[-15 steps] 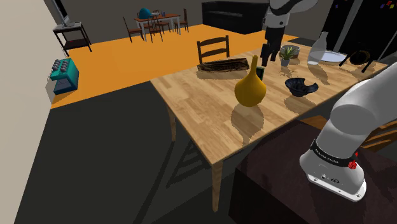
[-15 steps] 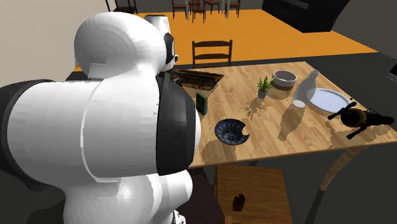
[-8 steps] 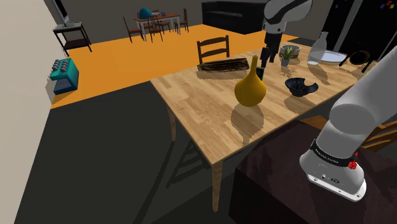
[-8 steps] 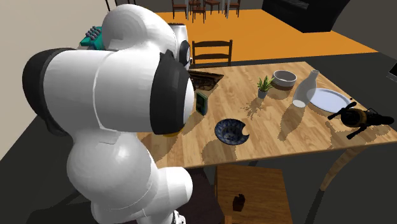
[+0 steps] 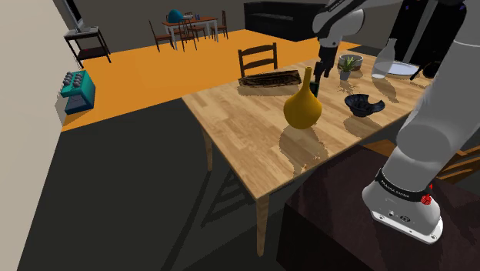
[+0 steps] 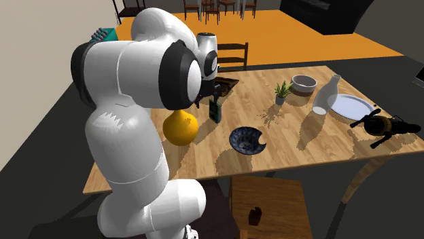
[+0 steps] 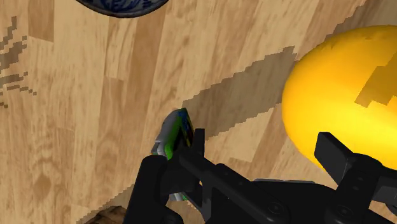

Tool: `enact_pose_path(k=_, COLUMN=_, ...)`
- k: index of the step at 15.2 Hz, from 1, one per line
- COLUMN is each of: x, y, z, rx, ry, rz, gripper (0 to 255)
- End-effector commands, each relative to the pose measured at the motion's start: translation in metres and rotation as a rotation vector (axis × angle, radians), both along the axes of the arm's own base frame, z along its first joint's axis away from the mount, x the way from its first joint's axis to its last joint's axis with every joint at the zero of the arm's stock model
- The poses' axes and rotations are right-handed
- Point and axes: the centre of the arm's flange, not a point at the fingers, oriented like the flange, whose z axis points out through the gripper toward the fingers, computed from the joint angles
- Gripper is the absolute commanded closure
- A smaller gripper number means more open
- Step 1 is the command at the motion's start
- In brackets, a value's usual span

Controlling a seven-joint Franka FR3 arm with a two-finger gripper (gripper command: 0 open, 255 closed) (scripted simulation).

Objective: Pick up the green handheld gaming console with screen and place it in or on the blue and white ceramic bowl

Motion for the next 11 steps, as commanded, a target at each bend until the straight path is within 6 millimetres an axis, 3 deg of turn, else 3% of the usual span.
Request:
enact_pose_path(k=1, x=0.011, y=-0.021, z=-0.011, rx=-0.004, ry=-0.007, rz=-0.001, gripper=0)
enact_pose_path(k=7, x=0.042, y=-0.083, z=-0.044, rx=-0.013, ry=-0.025, rz=-0.009, gripper=0)
enact_pose_path(k=11, x=0.044, y=-0.088, z=-0.062, rx=-0.013, ry=-0.026, rz=-0.009, gripper=0)
